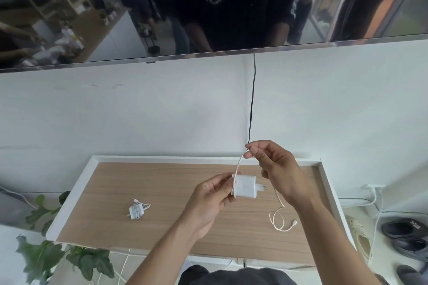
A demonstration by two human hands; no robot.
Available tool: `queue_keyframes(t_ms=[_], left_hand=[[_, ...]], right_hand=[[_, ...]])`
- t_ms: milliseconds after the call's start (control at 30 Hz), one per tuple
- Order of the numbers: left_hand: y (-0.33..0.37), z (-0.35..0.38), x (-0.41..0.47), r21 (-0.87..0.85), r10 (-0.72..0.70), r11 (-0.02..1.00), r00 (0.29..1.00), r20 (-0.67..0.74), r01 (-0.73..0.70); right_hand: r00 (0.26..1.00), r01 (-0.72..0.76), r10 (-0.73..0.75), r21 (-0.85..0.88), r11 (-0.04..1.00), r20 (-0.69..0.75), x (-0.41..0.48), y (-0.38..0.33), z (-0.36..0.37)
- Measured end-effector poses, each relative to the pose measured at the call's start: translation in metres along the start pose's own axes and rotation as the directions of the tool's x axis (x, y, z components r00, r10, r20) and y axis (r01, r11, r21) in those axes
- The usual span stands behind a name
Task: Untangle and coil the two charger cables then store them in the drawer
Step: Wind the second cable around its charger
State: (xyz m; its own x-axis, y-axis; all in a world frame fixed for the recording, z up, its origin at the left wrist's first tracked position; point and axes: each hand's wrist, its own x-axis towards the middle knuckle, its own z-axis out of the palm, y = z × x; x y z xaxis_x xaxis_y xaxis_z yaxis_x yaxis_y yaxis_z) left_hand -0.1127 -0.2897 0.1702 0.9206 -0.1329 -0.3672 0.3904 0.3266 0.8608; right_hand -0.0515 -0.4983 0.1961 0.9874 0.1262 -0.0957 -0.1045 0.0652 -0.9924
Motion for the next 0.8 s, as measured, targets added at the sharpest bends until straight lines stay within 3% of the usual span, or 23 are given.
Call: queue_keyframes(t_ms=[167,367,533,700,800], left_hand=[[0.0,-0.002,0.002,0.013,0.0,1.0,1.0,0.023,0.0],[0.009,0.007,0.006,0.059,0.067,0.996,0.997,0.048,-0.07],[0.005,-0.002,0.025,0.09,0.15,0.986,0.976,-0.155,-0.138],[-0.008,-0.012,0.037,0.279,0.229,0.95,0.92,-0.317,-0.14],[-0.009,-0.014,0.037,0.31,0.241,0.942,0.899,-0.365,-0.127]], right_hand=[[0.999,-0.031,0.032,0.052,0.998,-0.018,0.003,0.007,-0.004],[0.986,-0.164,0.167,-0.121,0.979,0.017,0.007,0.025,-0.013],[0.967,-0.155,0.23,-0.454,0.877,0.113,-0.002,0.042,-0.004],[0.953,-0.001,0.177,-0.579,0.815,0.248,-0.016,0.045,0.025],[0.939,0.048,0.177,-0.62,0.783,0.296,-0.019,0.041,0.034]])
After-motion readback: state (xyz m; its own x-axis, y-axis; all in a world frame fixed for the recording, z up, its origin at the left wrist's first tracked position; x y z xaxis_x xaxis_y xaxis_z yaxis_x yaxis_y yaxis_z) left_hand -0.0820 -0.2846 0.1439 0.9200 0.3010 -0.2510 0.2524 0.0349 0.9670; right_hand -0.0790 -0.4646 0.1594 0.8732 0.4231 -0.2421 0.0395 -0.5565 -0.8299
